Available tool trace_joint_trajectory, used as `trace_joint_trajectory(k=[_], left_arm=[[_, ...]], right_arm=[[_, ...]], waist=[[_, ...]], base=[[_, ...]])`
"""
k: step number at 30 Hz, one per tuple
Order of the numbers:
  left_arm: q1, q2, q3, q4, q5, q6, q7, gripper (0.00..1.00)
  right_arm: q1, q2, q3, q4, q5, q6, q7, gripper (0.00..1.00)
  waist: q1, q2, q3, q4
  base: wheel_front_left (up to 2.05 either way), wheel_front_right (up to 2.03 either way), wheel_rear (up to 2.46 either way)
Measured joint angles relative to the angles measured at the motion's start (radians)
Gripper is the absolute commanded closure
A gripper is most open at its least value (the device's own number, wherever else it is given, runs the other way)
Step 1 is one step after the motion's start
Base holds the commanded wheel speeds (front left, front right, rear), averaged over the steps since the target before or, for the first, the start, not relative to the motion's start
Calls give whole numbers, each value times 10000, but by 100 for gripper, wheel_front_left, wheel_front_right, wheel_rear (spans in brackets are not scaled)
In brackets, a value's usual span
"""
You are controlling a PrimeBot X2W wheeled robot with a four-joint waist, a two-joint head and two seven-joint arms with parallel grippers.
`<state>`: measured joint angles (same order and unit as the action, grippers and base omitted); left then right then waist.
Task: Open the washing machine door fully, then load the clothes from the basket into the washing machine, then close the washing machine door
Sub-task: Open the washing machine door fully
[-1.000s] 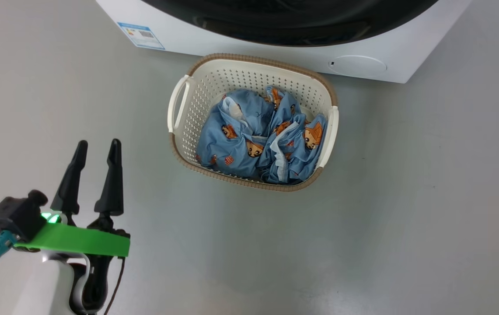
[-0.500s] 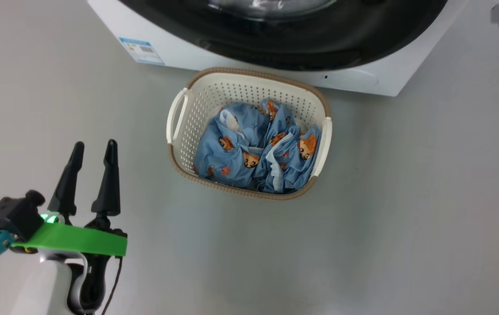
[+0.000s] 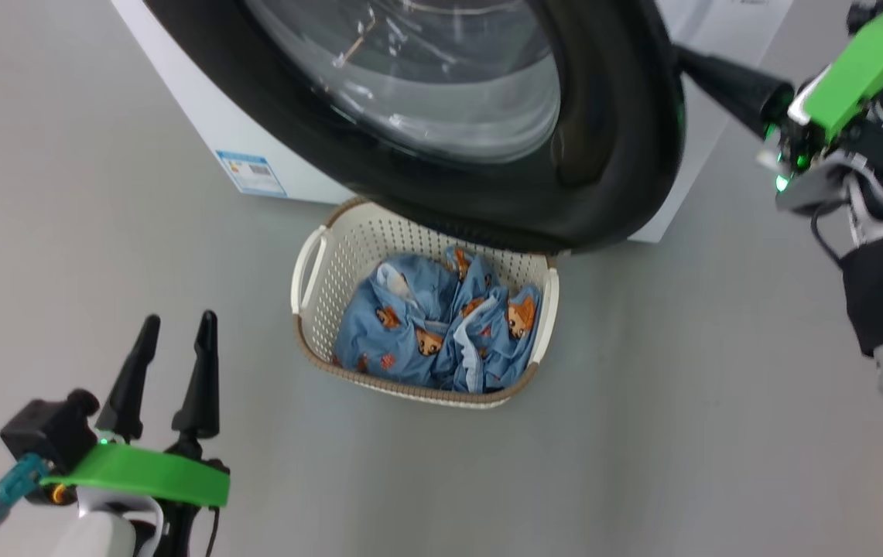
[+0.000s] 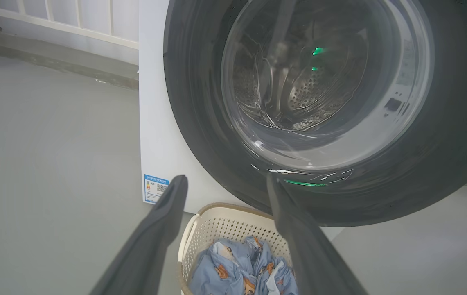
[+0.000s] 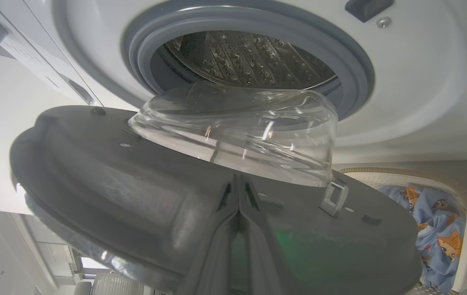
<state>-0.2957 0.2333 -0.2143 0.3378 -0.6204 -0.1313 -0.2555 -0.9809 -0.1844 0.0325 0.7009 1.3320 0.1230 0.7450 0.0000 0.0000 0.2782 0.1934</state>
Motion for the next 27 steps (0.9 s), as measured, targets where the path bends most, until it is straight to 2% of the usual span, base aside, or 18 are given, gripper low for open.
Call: trace_joint_trajectory(k=[6,18,27], left_arm=[[642,-2,79,267,173,0,2,0],[1202,-132,247,558,543,0,0,0],[1239,-268,389,581,602,0,2,0]], right_arm=[[1387,125,-50,-575,575,0,556,100],[2916,441,-6,-1110,1024,0,1160,100],[3195,738,10,-1509,1012,0,606,100]], waist=[[0,0,-821,24],[0,0,-1903,307],[0,0,-2199,816]], base=[[0,0,0],[0,0,0],[0,0,0]])
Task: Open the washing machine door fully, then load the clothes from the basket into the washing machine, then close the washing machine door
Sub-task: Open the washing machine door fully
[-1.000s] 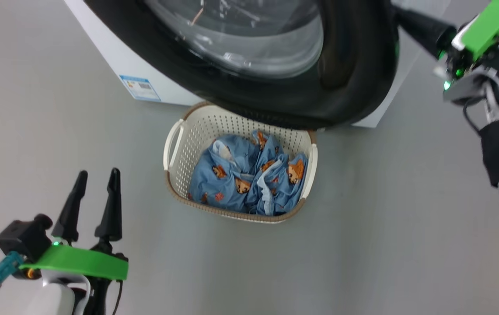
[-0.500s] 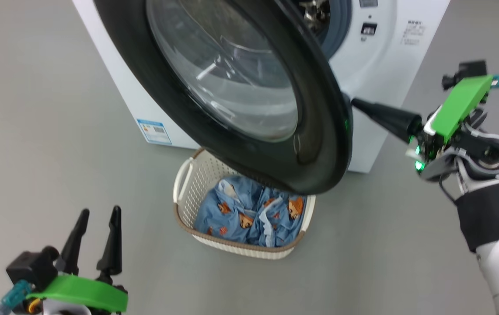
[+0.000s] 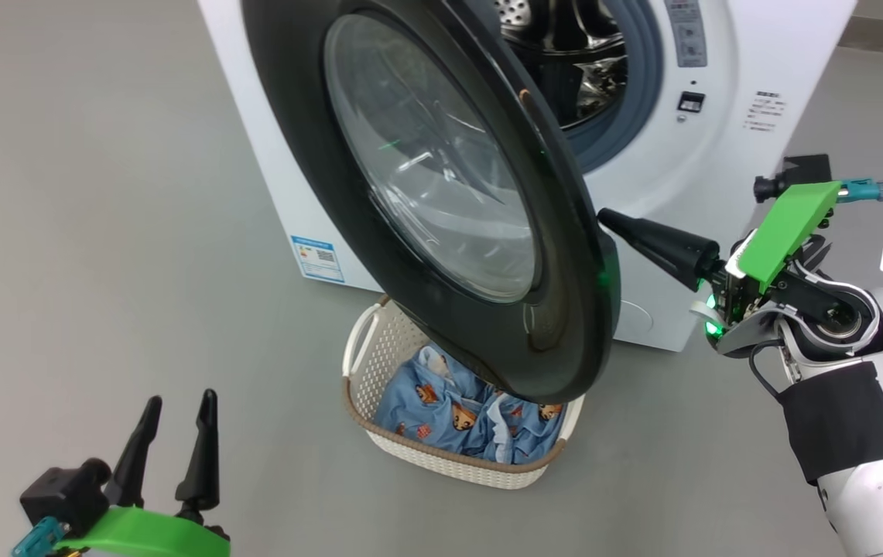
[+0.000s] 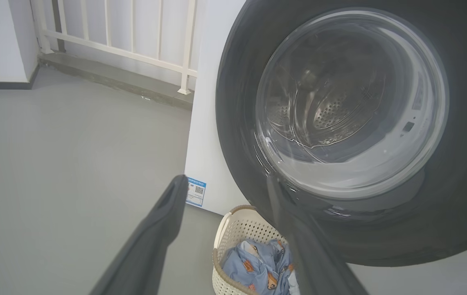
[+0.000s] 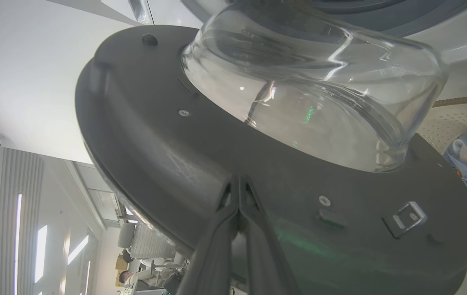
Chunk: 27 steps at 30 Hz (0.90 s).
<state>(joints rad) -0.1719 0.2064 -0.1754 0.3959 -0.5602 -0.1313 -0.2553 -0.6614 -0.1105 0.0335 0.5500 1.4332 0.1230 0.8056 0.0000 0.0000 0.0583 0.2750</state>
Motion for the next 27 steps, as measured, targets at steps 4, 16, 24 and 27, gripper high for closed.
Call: trace_joint_trajectory(k=[4,16,24,27], left_arm=[[129,0,84,52,0,0,0,0],[128,-2,165,79,0,0,0,0],[128,-21,174,94,88,0,0,0],[128,-40,176,119,88,0,0,0]], right_arm=[[0,-69,-2,35,-169,0,-318,100],[-8,-98,268,731,-487,0,-537,100],[1,-61,566,830,-136,0,209,100],[51,8,629,842,-52,0,399,100]], waist=[[0,0,-13,158],[0,0,-15,239],[0,0,-129,282],[0,0,-185,343]], base=[[0,0,0],[0,0,0],[0,0,0],[0,0,0]])
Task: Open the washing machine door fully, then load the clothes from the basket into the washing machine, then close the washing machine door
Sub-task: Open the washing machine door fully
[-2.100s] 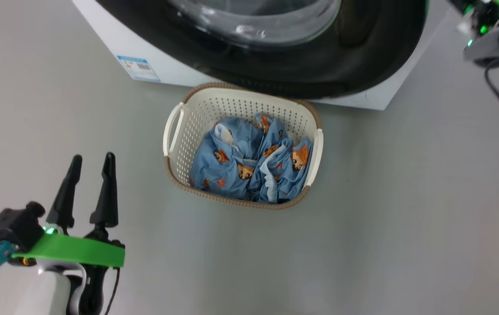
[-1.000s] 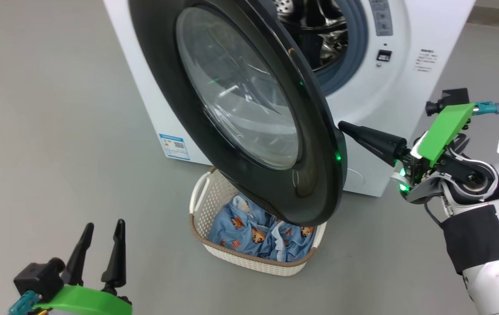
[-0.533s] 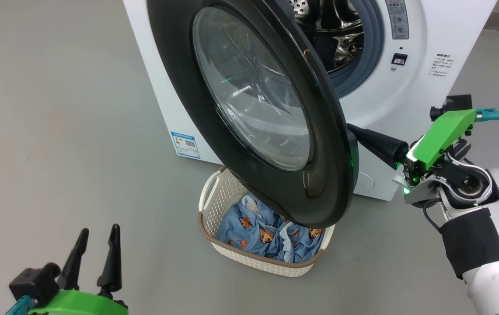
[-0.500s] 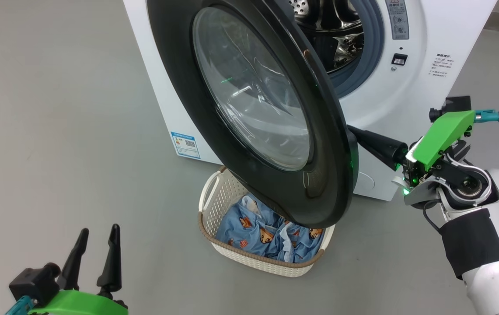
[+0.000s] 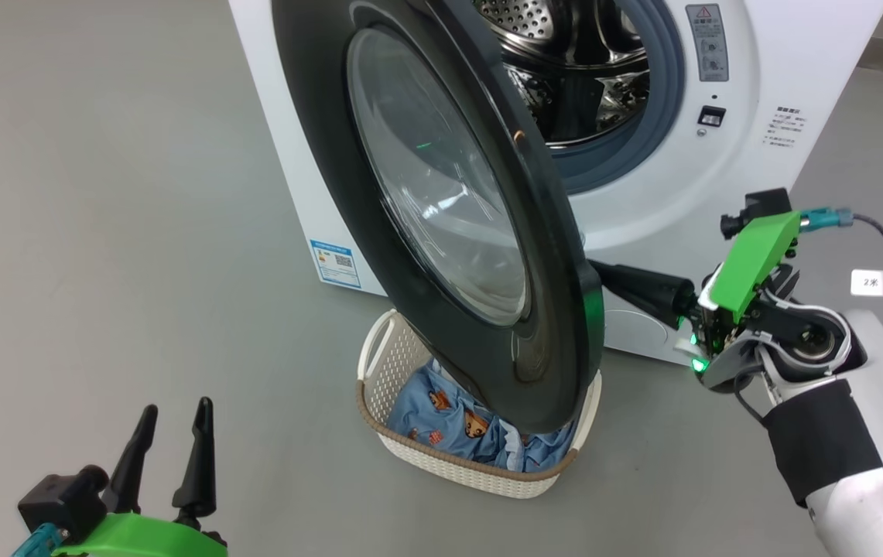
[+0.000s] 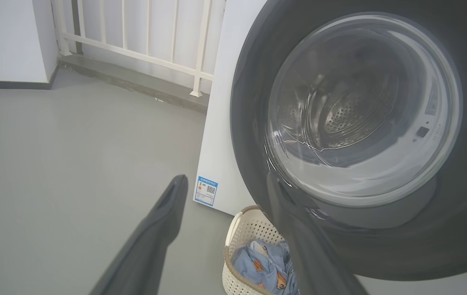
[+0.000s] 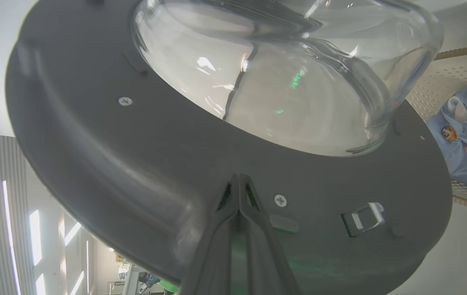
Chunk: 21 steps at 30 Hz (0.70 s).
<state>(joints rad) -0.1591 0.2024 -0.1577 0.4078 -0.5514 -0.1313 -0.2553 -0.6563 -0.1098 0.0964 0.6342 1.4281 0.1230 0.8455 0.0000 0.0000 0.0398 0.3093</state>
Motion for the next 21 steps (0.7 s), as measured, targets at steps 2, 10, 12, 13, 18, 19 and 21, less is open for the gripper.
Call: trace_joint_trajectory(k=[2,10,12,13,18,19,21], left_arm=[[0,-4,0,10,4,0,0,0],[1,-6,0,56,19,0,0,0],[1,-6,-2,67,65,0,0,0],[1,-6,-2,73,84,0,-2,0],[1,-8,-8,94,88,0,0,0],[1,-6,-8,100,88,0,0,0],[1,-6,-8,107,88,0,0,0]], right_arm=[[137,46,12,-6,81,0,73,100],[523,157,324,-230,171,0,245,100],[575,188,387,-278,224,0,257,100],[586,190,426,-311,238,0,259,100],[771,226,635,-460,320,0,326,100],[783,242,663,-481,360,0,345,100],[789,278,721,-529,535,0,345,100]], waist=[[0,0,-38,66],[0,0,-142,458],[-1,1,-171,569],[0,0,-188,626],[0,0,-255,938],[0,0,-264,1002],[0,1,-279,1129]], base=[[0,0,0],[0,0,0],[0,0,0],[0,0,0],[0,0,0],[0,0,0],[0,0,0]])
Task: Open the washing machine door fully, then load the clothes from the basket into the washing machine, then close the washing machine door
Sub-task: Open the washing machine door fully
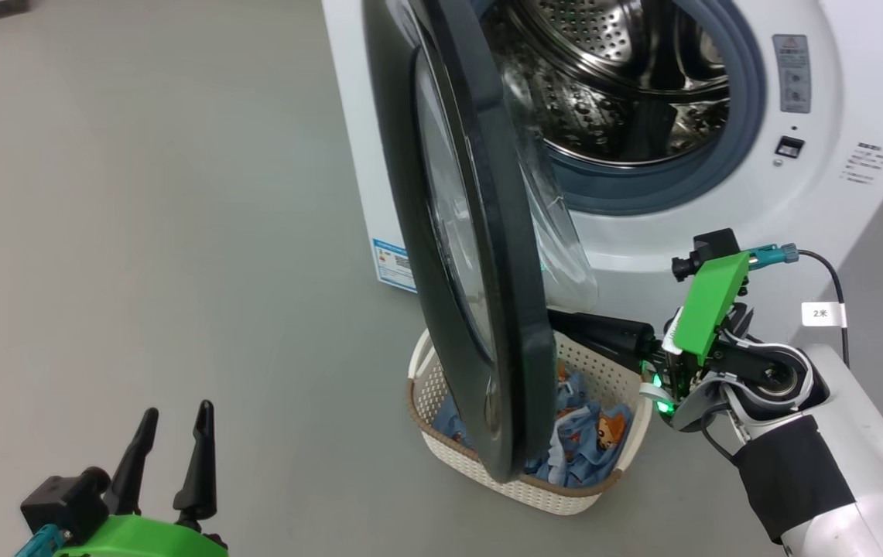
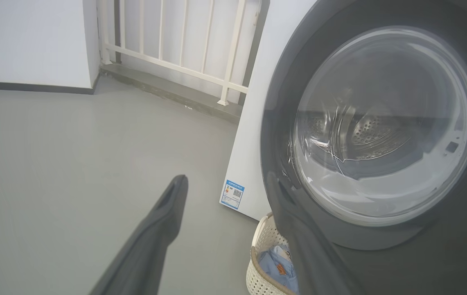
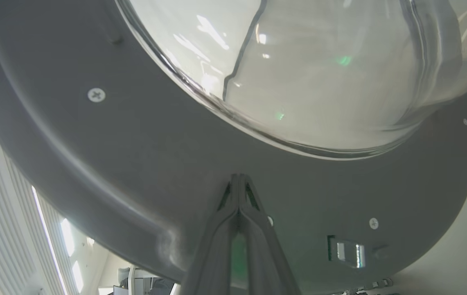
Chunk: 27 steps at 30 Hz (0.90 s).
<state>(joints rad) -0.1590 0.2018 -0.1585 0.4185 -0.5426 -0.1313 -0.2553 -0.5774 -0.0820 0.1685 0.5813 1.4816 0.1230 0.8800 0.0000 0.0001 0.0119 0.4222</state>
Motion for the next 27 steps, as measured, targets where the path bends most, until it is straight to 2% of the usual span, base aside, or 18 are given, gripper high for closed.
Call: trace_joint_trajectory(k=[11,19,26,27], left_arm=[[1,6,-15,25,0,10,0,0],[6,8,-13,10,0,92,0,0],[95,2,0,-52,0,102,0,0],[144,-2,6,-71,0,102,0,0]], right_arm=[[130,102,385,-153,309,0,-13,100],[132,113,654,-288,610,0,-33,100],[146,136,642,-775,658,0,-560,100],[148,134,608,-926,642,0,-642,89]], waist=[[0,0,-98,412],[0,0,-95,309],[0,0,-99,46],[0,0,-99,0]], base=[[0,0,0],[0,0,0],[0,0,0],[0,0,0]])
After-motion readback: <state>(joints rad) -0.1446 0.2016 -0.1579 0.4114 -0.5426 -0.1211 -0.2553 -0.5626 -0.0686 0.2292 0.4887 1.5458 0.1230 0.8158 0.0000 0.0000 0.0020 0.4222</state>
